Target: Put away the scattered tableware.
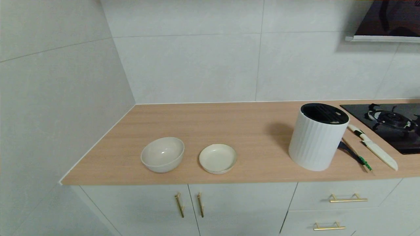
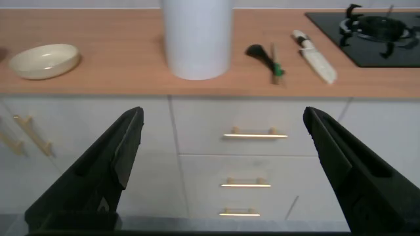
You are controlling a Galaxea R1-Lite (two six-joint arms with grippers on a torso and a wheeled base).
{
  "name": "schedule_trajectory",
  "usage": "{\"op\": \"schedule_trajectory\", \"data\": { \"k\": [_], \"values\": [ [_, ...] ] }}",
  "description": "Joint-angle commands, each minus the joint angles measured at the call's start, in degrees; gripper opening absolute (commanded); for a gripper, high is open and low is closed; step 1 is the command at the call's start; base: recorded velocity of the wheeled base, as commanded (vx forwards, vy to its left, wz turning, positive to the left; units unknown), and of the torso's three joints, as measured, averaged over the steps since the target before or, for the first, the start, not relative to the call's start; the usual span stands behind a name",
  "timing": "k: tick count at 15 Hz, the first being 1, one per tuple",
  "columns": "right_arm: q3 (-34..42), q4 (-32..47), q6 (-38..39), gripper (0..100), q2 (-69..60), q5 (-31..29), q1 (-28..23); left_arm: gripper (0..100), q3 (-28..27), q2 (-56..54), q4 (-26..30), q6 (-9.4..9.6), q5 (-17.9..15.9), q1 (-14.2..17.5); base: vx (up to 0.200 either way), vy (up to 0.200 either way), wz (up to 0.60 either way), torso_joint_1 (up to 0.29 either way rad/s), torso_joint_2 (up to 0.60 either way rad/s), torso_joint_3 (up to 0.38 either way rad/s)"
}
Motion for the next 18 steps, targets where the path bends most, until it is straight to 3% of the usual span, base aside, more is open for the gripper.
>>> {"op": "schedule_trajectory", "data": {
  "k": [1,8,18],
  "values": [
    [0.00,-0.02,-0.01,100,0.07,0.02,0.02,100,0.00,0.09,-0.02,0.00,-0.01,0.02,0.000,0.200,0.00,0.007,0.00,-0.002],
    [0.00,-0.02,-0.10,100,0.07,0.02,0.02,100,0.00,0.09,0.06,0.00,-0.01,0.02,0.000,0.200,0.00,0.000,0.00,0.004],
    [0.00,-0.02,-0.01,100,0.07,0.02,0.02,100,0.00,0.09,0.06,0.09,-0.01,0.02,0.000,0.000,0.00,0.000,0.00,0.000]
  ]
}}
